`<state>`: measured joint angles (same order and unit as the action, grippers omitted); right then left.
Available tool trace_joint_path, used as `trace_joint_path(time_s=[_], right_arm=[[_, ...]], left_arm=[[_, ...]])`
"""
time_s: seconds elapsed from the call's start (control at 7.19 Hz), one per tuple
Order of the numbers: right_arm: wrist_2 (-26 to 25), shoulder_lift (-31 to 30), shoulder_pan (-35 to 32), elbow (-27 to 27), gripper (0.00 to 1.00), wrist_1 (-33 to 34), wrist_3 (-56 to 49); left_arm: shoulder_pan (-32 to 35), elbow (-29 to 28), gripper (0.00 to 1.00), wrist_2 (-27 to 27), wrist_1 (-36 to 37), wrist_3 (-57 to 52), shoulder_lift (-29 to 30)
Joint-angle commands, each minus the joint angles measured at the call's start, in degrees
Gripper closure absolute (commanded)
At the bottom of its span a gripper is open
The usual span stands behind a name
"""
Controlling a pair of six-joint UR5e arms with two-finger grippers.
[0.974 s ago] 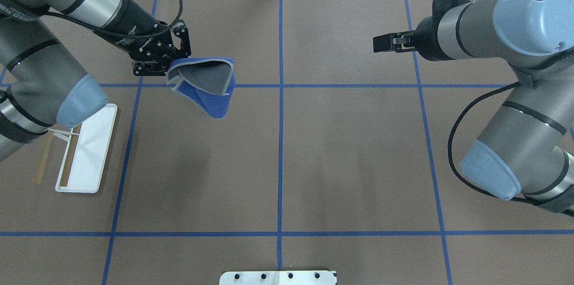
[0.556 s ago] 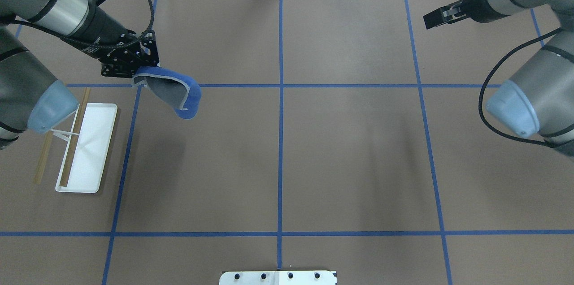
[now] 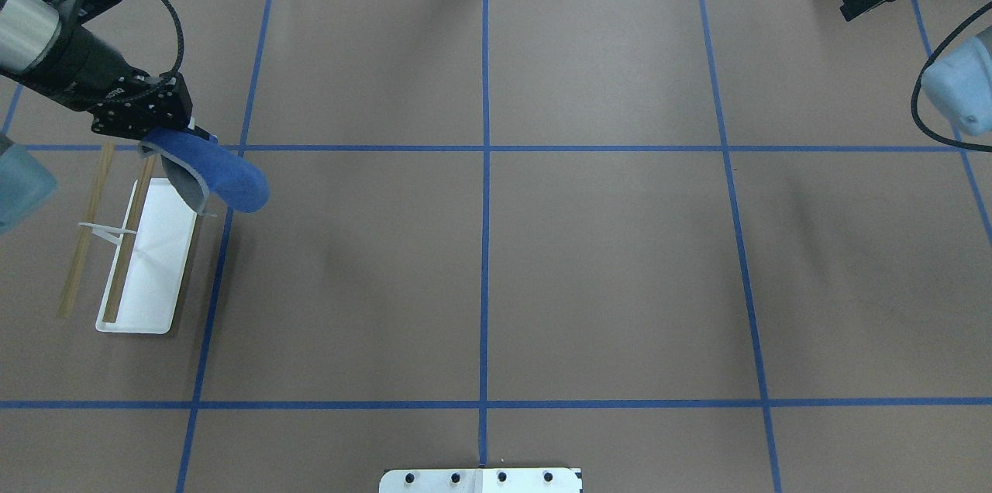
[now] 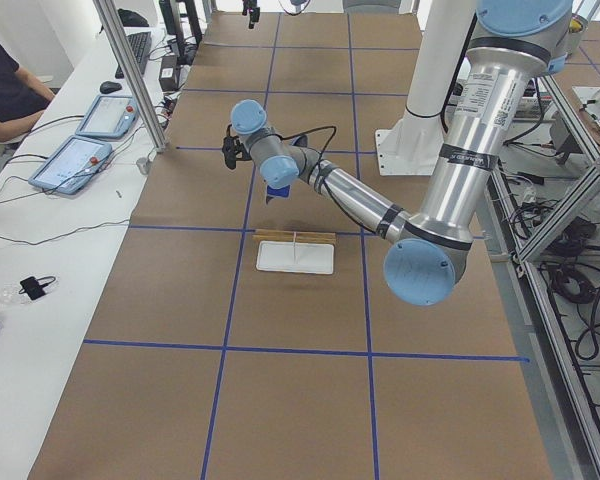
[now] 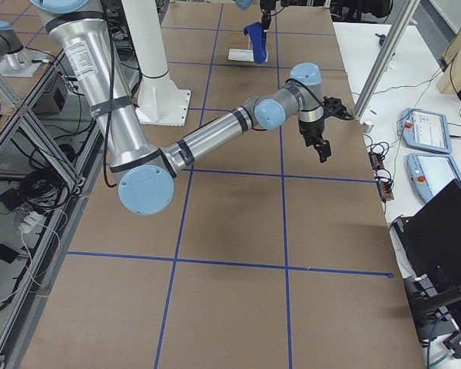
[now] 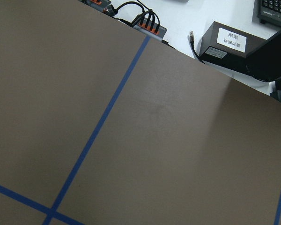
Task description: Hang towel on rack
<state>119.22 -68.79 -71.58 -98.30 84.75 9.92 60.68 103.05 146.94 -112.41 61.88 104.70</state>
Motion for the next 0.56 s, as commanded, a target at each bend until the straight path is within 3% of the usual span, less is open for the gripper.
trace_joint_path(time_s=[0.0, 0.42], right_arm=[[3.0, -0.1, -3.2, 2.5, 0.0, 1.2, -4.3], [4.0, 0.4, -5.1, 4.2, 0.0, 7.1, -11.8]], left_arm=[[0.4, 0.1, 1.0, 0.1, 0.0, -9.7, -4.3], [1.7, 0.3, 1.0, 0.1, 0.0, -21.0, -9.3]])
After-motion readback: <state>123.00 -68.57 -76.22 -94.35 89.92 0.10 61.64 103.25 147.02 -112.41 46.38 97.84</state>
